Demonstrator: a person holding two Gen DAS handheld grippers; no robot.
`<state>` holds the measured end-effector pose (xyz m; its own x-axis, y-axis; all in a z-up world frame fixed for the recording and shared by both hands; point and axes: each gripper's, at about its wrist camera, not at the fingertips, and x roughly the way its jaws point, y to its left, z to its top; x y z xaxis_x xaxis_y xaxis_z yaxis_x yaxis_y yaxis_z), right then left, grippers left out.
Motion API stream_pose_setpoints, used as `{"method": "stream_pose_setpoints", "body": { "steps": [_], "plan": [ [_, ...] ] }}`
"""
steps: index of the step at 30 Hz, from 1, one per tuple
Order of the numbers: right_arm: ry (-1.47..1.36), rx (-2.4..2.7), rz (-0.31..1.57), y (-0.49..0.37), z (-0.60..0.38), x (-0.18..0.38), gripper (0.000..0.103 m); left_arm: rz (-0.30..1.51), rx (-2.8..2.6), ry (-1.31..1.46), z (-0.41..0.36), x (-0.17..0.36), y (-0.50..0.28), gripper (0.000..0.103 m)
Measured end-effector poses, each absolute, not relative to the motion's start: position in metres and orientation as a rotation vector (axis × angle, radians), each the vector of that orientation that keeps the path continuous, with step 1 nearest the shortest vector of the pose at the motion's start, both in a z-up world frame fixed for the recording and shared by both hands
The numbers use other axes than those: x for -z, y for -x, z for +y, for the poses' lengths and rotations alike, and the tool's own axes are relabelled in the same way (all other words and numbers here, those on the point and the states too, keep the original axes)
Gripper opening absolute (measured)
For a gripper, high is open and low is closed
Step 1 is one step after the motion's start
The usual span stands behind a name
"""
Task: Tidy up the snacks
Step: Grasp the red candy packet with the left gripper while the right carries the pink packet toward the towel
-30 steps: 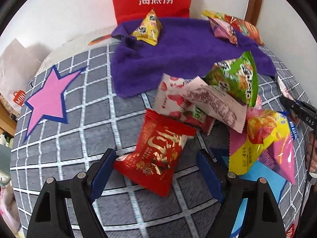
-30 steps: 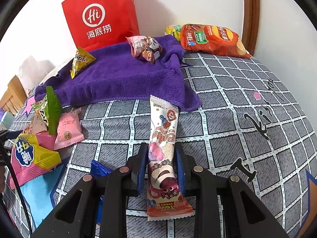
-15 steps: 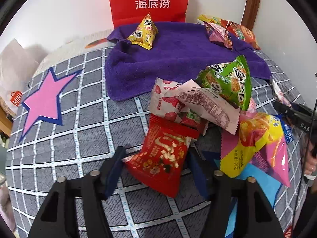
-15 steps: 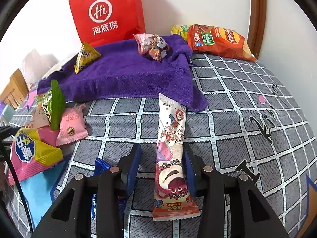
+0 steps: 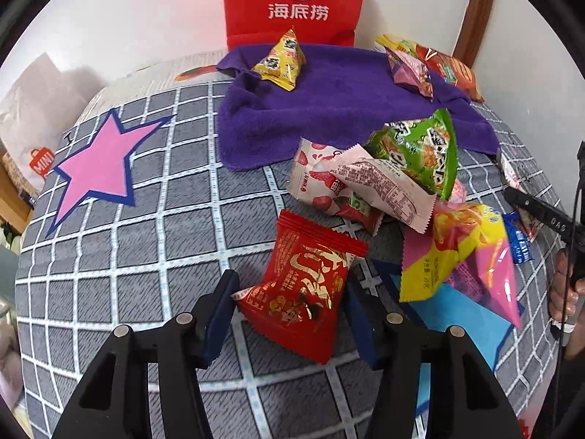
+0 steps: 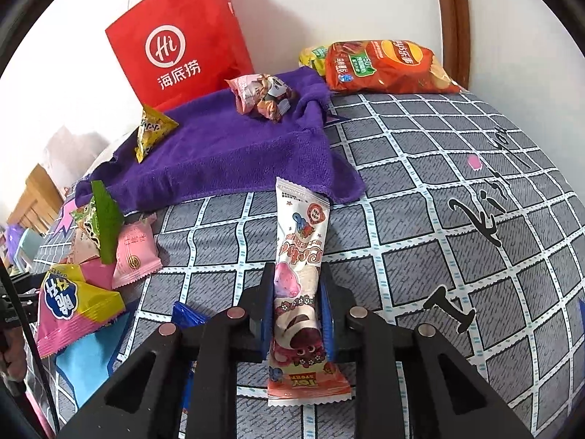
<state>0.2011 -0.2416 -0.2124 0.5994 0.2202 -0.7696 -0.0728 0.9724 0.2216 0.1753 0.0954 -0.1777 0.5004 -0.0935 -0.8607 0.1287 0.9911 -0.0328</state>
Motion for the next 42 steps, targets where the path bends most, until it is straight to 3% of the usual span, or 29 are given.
{"method": "stream_pose_setpoints", "body": {
  "steps": [6,13,25,42],
  "plan": [
    [-0.178,-0.199,0.905,-0.193,-0.239,0.192,0.021,0.991,0.111,-0.027,0.102,0.148,-0.17,0.054],
    [-0.181,-0.262,0.79,-0.199,-0.228,0.128,0.021,0.921,0.123,0.026,0.098,0.11,-0.191,0.054],
    [-0.178,-0.301,0.709,-0.265,-0.207,0.071,0.021,0.806,0.096,0.061,0.077,0.06,-0.253,0.054],
    [-0.308,-0.331,0.825,-0.354,-0.211,0.152,0.021,0.827,0.087,0.143,0.076,0.107,-0.334,0.054]
  ]
}}
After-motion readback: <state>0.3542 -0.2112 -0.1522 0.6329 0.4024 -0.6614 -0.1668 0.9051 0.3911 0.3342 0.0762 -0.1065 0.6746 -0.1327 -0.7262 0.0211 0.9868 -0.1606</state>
